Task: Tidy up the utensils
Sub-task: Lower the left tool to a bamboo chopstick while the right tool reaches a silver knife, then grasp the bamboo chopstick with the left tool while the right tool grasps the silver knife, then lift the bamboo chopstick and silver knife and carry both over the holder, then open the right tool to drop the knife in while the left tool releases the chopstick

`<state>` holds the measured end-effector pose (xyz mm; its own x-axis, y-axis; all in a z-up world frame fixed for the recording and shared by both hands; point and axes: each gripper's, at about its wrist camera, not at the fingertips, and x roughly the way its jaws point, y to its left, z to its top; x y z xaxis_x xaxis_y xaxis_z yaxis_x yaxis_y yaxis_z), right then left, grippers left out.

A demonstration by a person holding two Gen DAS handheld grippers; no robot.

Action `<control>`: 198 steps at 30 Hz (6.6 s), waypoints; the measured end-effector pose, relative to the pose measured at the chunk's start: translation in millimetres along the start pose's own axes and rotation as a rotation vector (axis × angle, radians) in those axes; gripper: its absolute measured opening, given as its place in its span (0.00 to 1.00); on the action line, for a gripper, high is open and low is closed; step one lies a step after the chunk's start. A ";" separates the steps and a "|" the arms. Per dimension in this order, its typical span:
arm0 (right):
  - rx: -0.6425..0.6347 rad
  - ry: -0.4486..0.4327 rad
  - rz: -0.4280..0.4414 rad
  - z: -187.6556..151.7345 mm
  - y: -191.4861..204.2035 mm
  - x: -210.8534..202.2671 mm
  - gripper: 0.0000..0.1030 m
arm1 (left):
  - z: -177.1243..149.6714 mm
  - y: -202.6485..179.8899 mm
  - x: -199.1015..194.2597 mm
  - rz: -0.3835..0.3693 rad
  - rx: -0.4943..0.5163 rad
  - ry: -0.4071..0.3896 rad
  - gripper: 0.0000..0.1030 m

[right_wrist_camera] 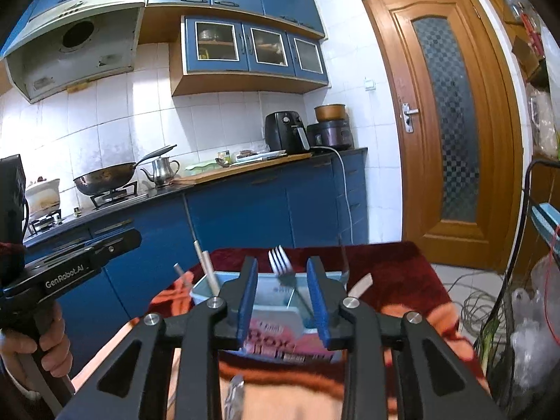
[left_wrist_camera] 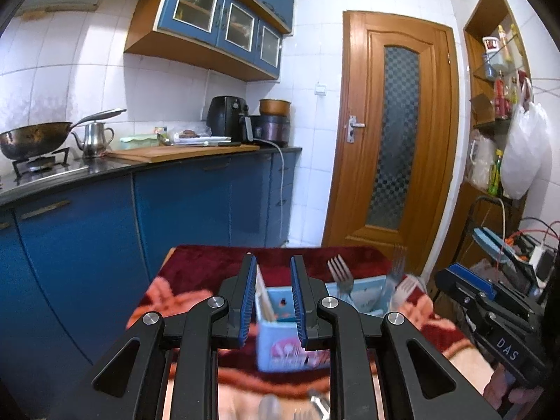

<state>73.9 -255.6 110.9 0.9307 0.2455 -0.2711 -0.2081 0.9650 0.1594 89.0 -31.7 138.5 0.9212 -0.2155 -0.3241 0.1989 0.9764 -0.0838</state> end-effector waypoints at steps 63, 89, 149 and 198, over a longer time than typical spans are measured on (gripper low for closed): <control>0.065 0.502 0.043 -115.5 12.6 14.8 0.52 | -130.8 47.4 63.3 0.038 -0.058 0.636 0.20; -0.107 0.872 0.172 -101.3 51.2 97.2 0.53 | -126.0 49.4 90.0 -0.064 -0.031 0.772 0.13; 0.055 0.097 0.102 -5.2 -37.2 4.2 0.22 | 40.7 -3.9 63.2 0.000 -0.164 -0.193 0.04; -0.102 -0.127 -0.005 15.5 -28.3 117.1 0.23 | -3.0 -5.1 122.8 0.140 -0.169 -0.318 0.04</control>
<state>193.4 -255.6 89.4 0.9611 0.2330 -0.1484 -0.2266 0.9722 0.0589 200.1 -63.2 96.4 0.9985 -0.0400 -0.0375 0.0307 0.9746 -0.2219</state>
